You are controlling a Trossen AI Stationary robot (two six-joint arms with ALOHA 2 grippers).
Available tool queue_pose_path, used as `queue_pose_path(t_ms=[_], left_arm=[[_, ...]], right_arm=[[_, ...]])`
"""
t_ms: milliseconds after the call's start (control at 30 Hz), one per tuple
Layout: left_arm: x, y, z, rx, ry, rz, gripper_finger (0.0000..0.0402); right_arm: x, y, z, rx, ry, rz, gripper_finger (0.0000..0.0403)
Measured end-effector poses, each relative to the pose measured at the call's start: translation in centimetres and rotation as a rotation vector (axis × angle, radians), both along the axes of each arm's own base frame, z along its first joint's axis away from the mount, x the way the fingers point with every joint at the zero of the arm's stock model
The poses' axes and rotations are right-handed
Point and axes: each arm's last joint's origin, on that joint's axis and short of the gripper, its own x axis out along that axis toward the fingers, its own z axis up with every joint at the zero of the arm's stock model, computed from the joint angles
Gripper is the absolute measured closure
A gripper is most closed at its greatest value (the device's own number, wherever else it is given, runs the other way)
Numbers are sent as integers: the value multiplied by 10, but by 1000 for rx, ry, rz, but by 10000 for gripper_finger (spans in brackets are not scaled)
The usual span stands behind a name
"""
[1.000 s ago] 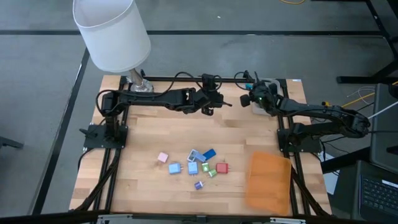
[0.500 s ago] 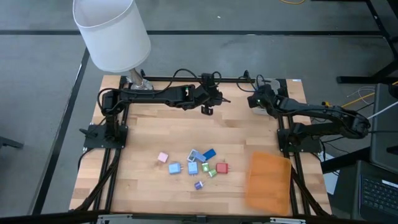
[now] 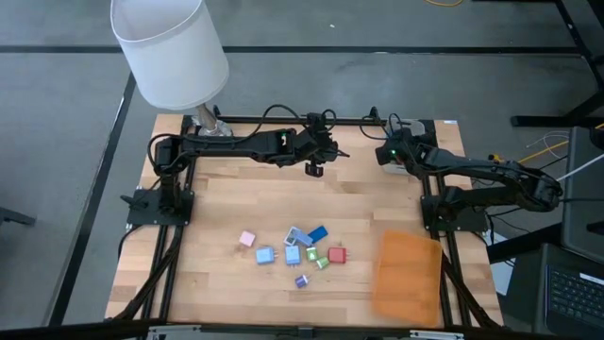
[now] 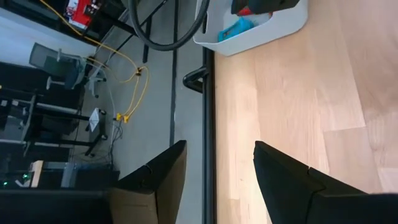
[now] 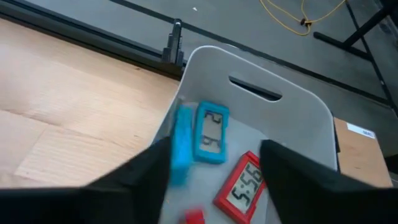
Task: Pick & Place Office items
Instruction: Put the light blue digital clock into the gray bin, then put the blue digital clock into the gray bin
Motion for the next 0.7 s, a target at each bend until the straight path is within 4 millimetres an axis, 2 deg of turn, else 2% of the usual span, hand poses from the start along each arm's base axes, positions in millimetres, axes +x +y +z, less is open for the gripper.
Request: queue_pose_path(t_ms=[100, 233, 333, 433, 600, 700], left_arm=[[-1, -1, -2, -8, 25, -12, 220], [-8, -6, -13, -149, 126, -98, 220], [-17, -11, -22, -317, 221, -148, 220], [-22, -20, -30, -410, 297, -171, 219], [-16, -36, -35, -654, 214, -102, 204], [-14, -46, -40, -714, 199, -27, 181]], right_arm=[[0, 0, 0, -3, -6, 1, 99], [2, -1, 1, -7, -21, 7, 76], [4, -2, 3, -14, -41, 33, 80], [9, -3, 6, -19, -89, 73, 91], [16, -6, 11, -29, -167, 148, 112], [18, -6, 12, -13, -201, 188, 122]])
